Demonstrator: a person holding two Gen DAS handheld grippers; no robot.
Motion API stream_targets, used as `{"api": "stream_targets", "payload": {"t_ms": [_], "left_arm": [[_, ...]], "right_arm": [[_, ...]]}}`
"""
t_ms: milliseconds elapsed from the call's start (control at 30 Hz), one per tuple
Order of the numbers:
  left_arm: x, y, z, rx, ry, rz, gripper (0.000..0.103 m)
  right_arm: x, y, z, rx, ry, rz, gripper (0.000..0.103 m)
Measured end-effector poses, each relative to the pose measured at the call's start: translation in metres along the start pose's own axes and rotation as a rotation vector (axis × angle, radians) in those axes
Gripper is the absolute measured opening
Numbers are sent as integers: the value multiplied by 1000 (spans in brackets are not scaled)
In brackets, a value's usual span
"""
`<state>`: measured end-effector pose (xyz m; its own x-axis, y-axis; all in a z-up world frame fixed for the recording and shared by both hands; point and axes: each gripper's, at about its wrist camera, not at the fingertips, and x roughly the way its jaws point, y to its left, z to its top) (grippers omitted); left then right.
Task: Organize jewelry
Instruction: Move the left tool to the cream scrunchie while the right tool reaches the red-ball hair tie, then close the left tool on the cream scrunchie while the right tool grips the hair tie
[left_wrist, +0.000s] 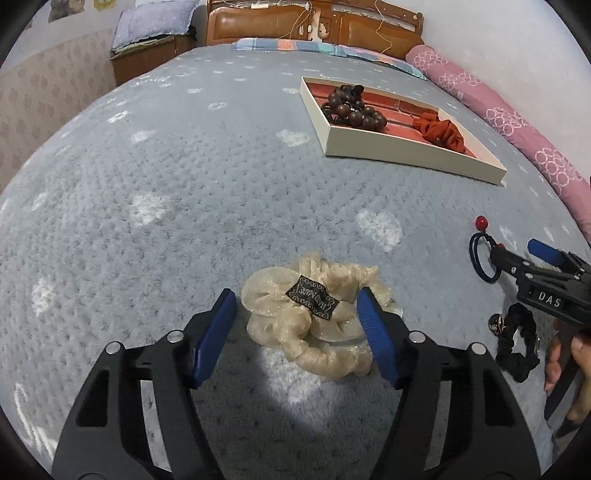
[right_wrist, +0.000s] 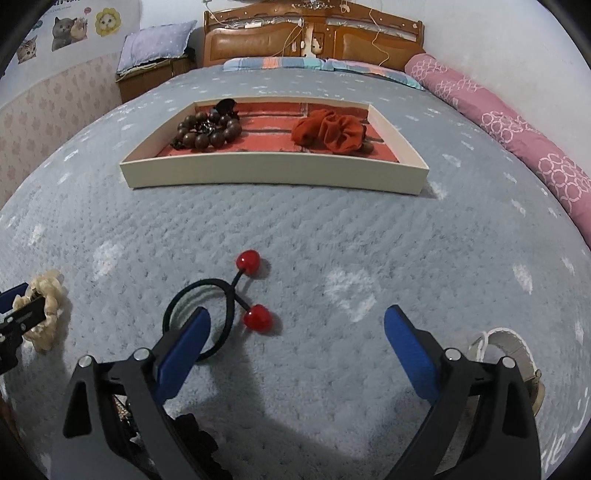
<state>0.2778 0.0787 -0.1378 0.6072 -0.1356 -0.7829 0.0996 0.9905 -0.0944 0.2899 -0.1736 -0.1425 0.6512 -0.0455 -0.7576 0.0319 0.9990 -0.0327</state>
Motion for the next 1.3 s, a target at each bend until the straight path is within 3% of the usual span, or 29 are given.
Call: {"api": "stream_targets", "payload": {"t_ms": [67, 333, 433, 667, 1000, 1300], "left_arm": [[2, 0, 1, 1, 1, -2, 66], [6, -1, 4, 10, 3, -18, 50], [5, -1, 4, 8, 1, -22, 47], [3, -2, 3, 16, -4, -20, 42], [2, -4, 5, 21, -18, -26, 31], [-7, -6, 7, 33, -55, -24, 30]], "right_arm": [[2, 0, 0, -3, 13, 0, 79], [5, 4, 0, -15, 25, 44, 48], [5, 6, 0, -19, 25, 53, 44], [3, 9, 0, -33, 18, 79, 20], [-4, 8, 1, -25, -13, 89, 19], [-11, 1, 5, -13, -45, 84, 19]]}}
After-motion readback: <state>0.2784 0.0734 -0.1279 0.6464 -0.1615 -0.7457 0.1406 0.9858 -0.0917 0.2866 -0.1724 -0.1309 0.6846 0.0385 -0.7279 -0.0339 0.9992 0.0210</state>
